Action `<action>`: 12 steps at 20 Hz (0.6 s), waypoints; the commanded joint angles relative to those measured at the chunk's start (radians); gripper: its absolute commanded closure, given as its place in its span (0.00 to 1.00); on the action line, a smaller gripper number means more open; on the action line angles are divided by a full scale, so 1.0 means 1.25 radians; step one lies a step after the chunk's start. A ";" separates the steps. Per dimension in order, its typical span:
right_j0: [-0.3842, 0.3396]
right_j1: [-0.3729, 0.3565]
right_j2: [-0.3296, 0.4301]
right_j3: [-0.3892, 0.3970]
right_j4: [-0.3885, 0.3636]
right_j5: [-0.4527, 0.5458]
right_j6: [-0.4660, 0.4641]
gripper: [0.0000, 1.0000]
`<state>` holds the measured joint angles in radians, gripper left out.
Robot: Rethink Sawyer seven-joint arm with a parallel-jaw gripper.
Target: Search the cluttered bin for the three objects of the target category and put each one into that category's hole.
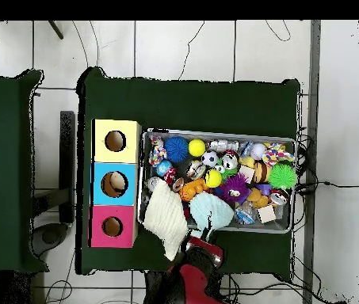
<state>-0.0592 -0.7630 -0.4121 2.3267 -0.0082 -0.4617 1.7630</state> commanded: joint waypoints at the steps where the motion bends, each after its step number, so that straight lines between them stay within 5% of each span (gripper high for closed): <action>1: 0.035 -0.048 0.048 -0.055 0.098 0.131 0.154 1.00; 7: 0.094 -0.013 0.048 -0.077 0.163 0.124 0.159 1.00; 12: 0.073 0.027 0.091 -0.086 0.157 0.093 0.173 1.00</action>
<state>0.0503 -0.7958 -0.4039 2.3250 0.1246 -0.3910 1.7630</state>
